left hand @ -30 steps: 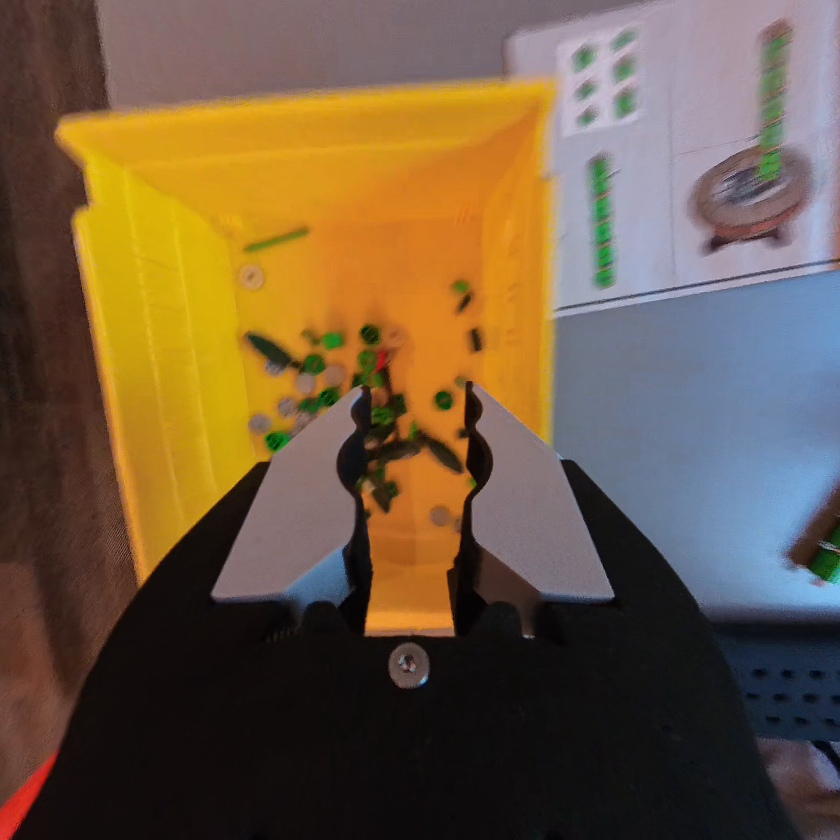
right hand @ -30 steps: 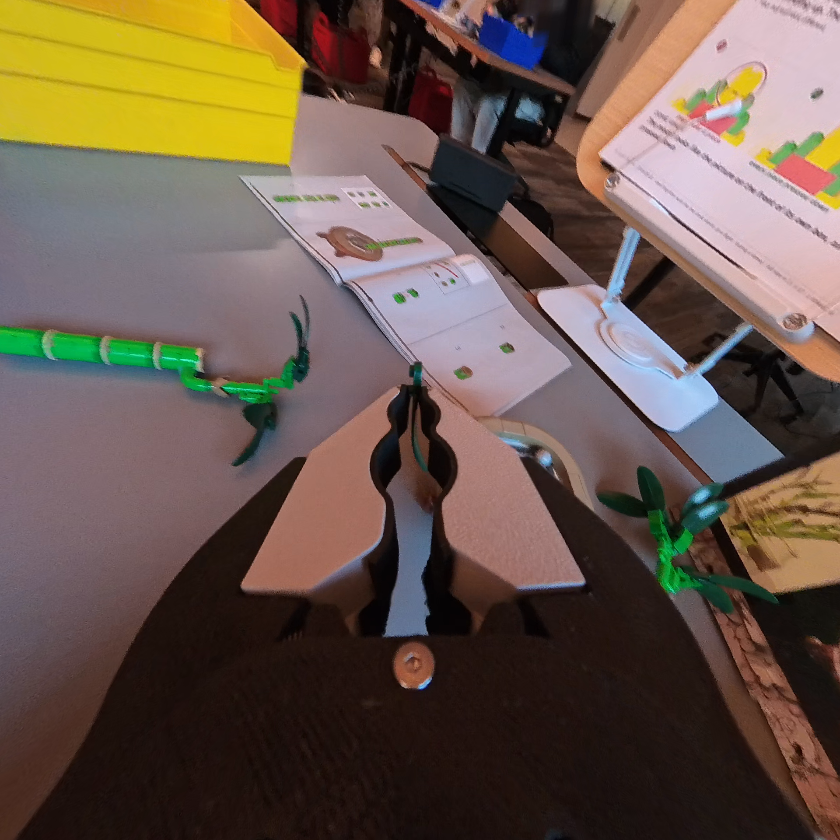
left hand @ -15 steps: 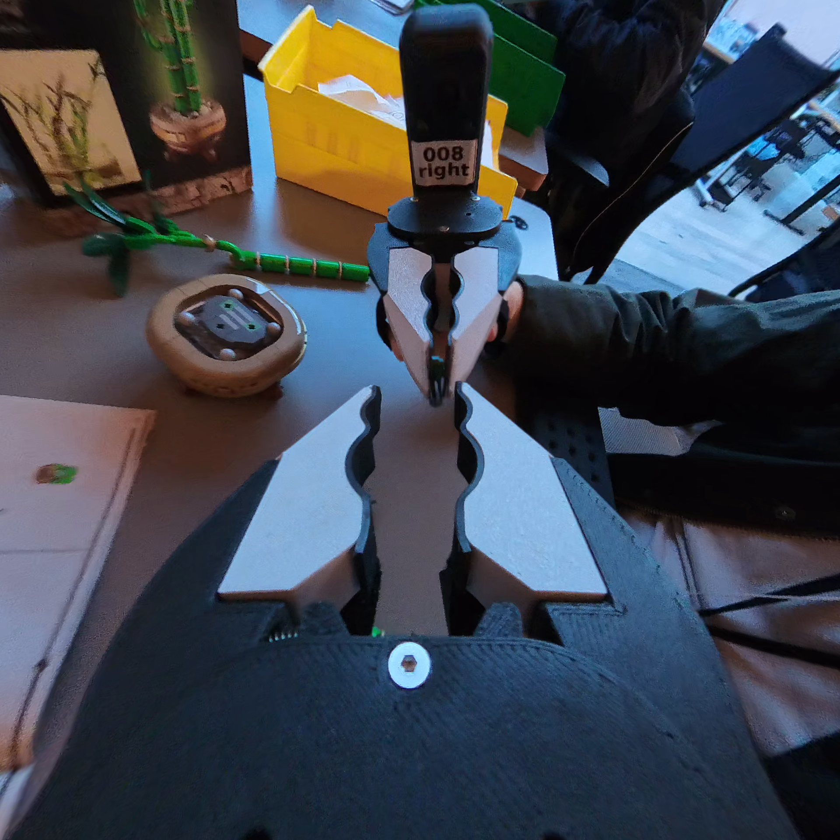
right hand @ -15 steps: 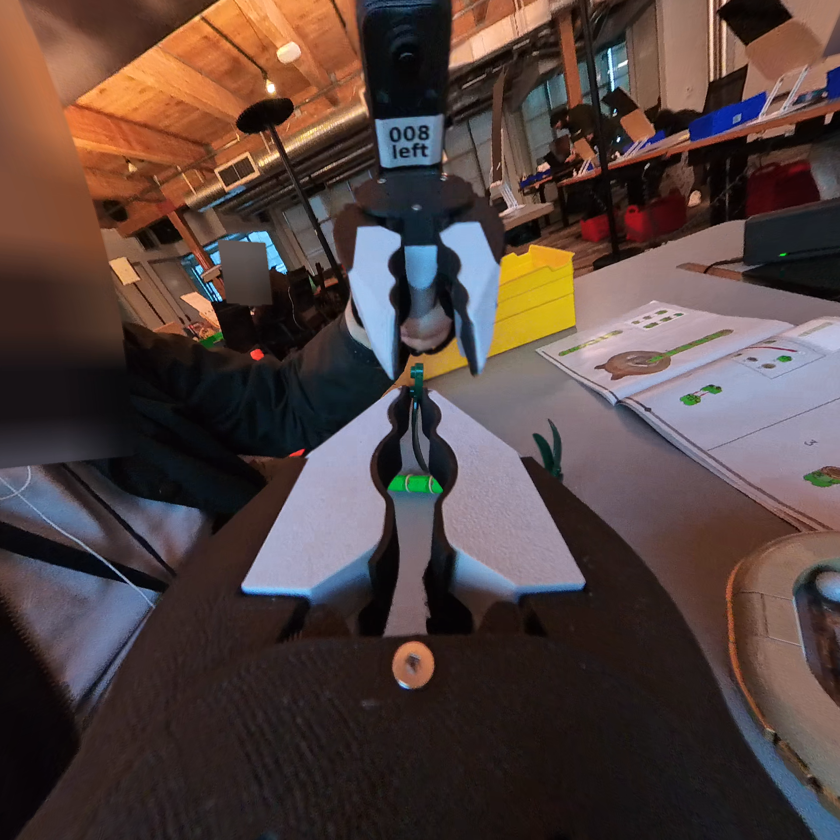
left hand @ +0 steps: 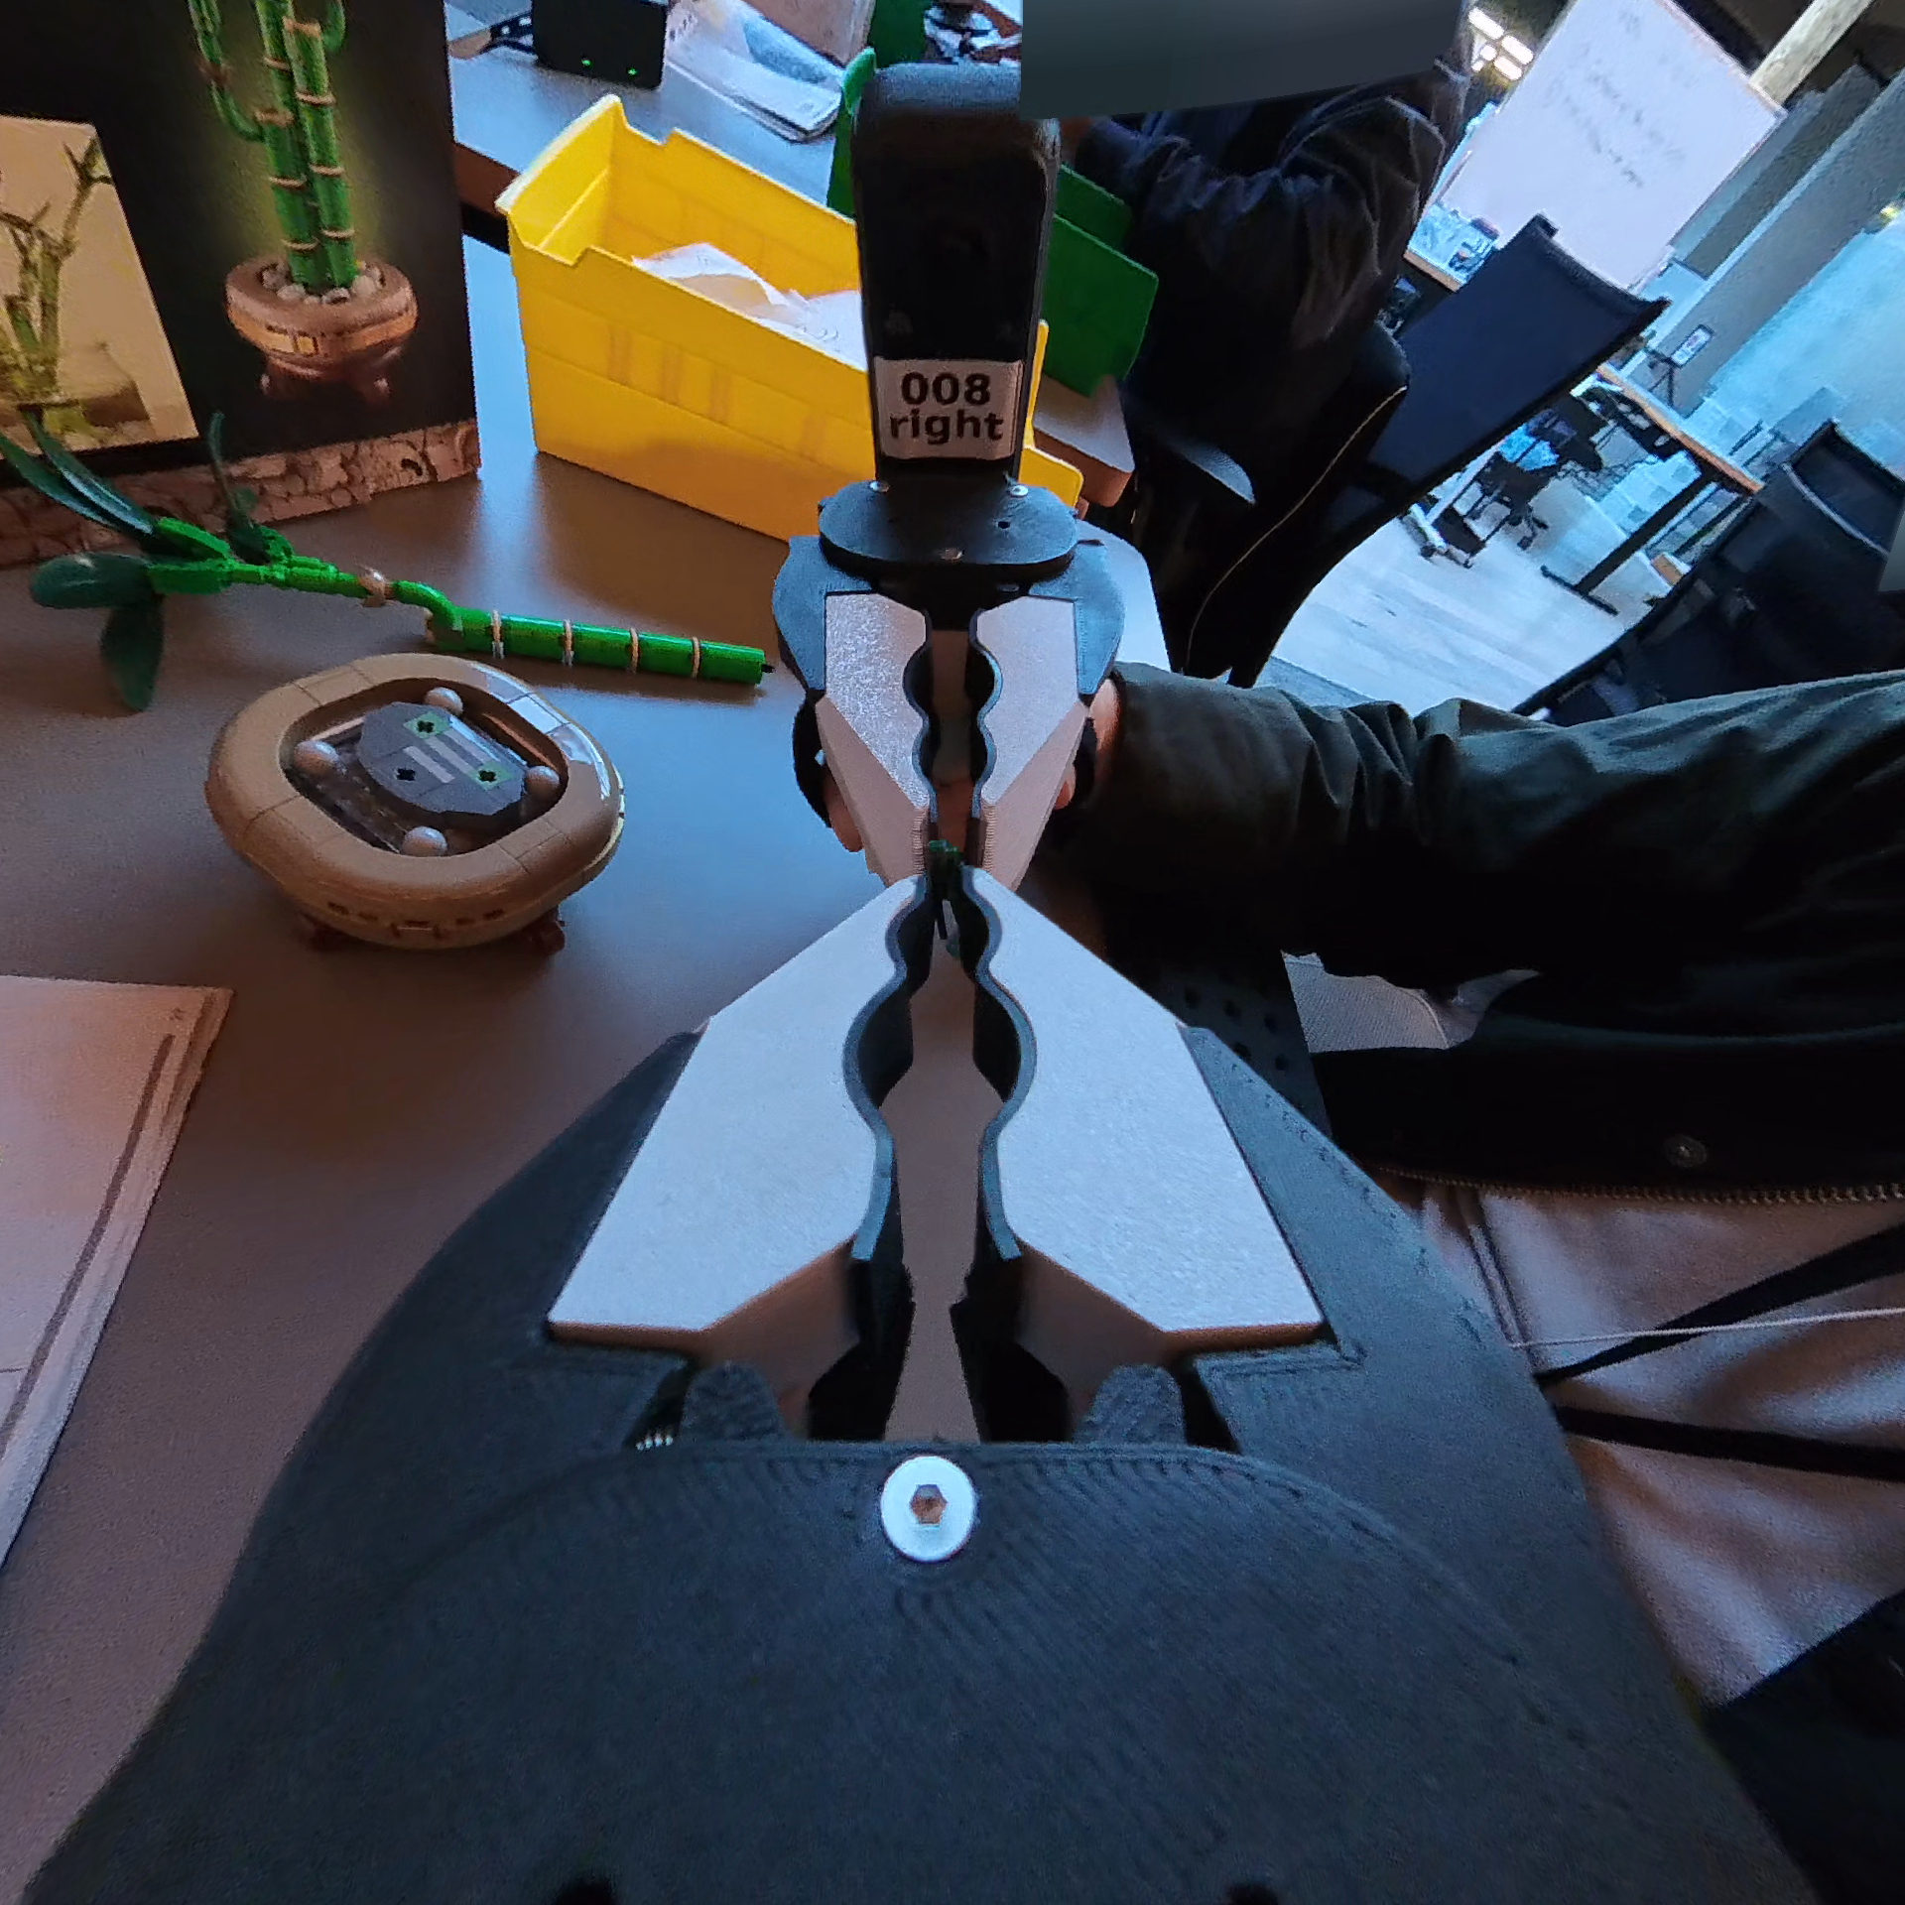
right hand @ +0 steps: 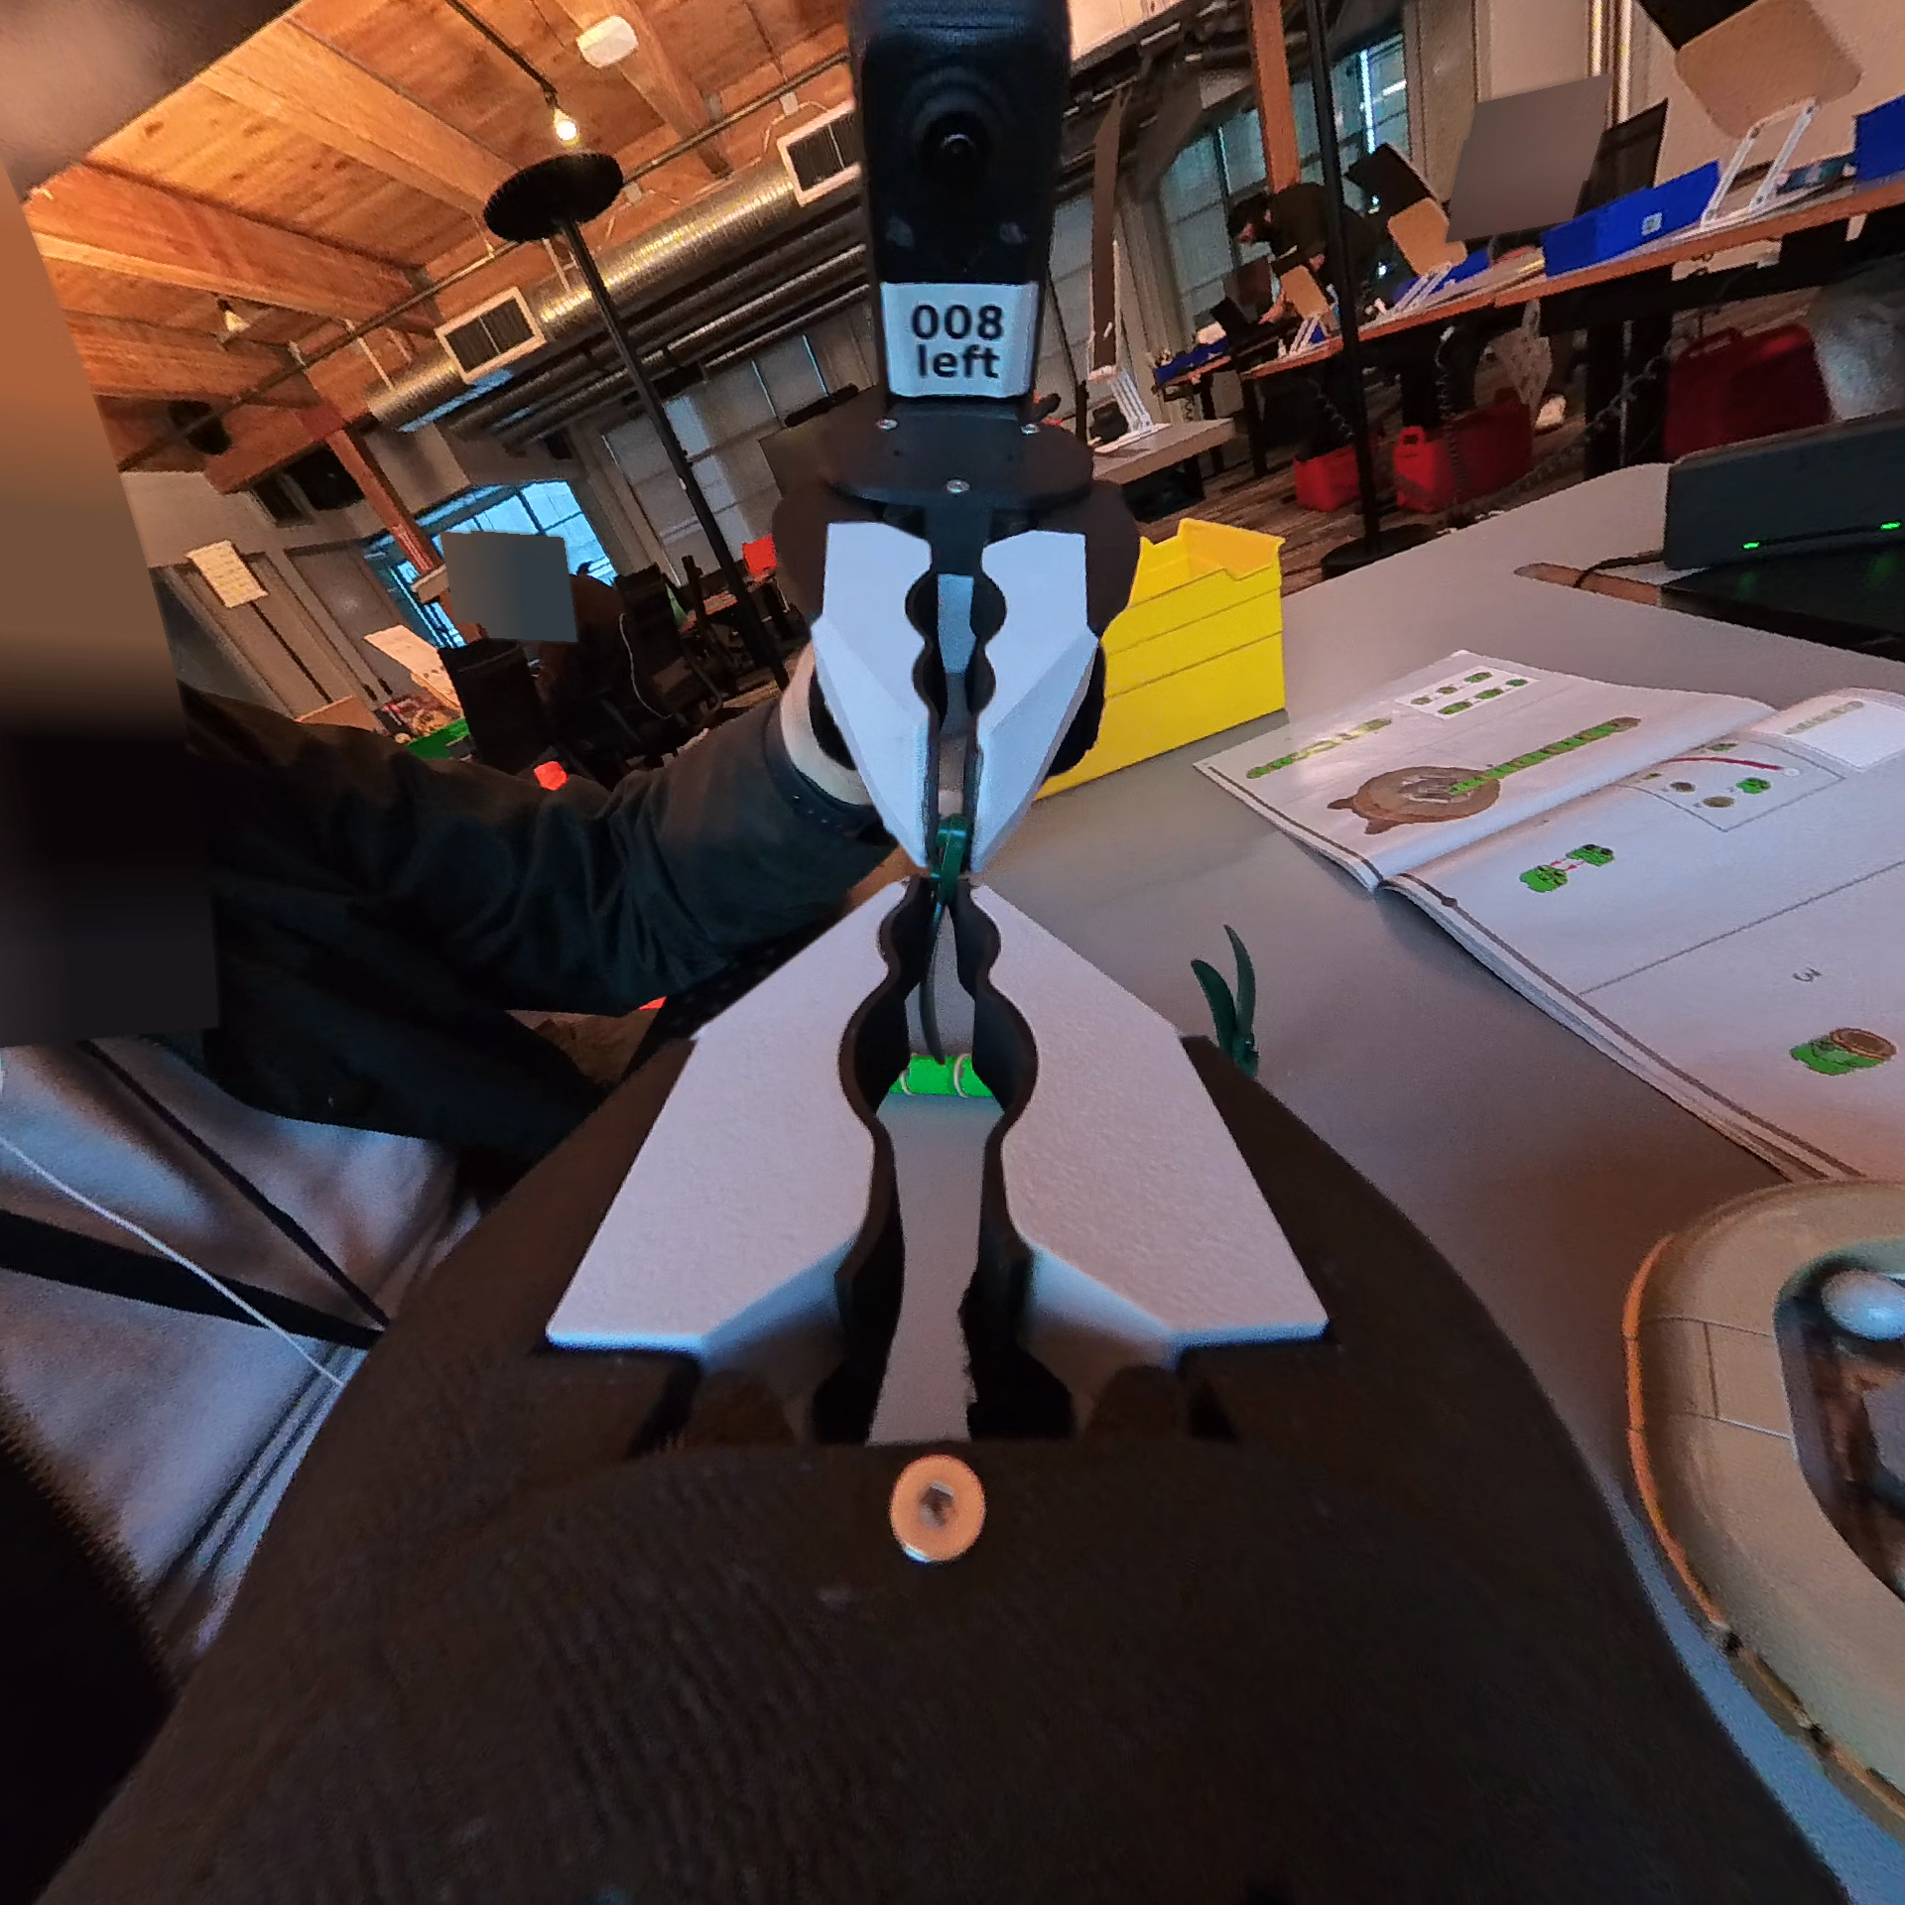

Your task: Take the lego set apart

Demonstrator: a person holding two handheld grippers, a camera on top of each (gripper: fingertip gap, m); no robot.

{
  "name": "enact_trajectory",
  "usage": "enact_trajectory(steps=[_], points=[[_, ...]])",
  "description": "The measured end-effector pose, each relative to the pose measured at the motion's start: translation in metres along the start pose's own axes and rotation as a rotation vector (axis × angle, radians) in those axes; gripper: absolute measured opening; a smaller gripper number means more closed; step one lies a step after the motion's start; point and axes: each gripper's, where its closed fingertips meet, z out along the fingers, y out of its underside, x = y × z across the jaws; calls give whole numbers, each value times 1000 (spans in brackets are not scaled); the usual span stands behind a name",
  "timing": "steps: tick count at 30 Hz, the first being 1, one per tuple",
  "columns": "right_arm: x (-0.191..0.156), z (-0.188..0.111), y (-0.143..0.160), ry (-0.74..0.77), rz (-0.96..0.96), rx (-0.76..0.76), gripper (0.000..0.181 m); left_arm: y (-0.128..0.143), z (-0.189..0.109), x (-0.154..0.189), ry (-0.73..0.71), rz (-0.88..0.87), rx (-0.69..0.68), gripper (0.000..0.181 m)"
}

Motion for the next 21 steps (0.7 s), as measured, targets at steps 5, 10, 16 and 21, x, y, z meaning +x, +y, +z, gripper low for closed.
enact_trajectory(steps=[5, 10, 16, 21], points=[[0, 0, 0, 10, 0, -7, 2, -1, -1, 0, 39, -42, 22, 3], [1, 2, 3, 18, -7, -27, 2, -3, 0, 0, 70, -91, 42, 18], [8, -2, -6, 65, -40, 33, 28, -11, -15, -16, -30, -70, 85, 3], [25, -21, -23, 160, -59, 133, 33, -39, -57, -17, 114, -268, 278, 2]])
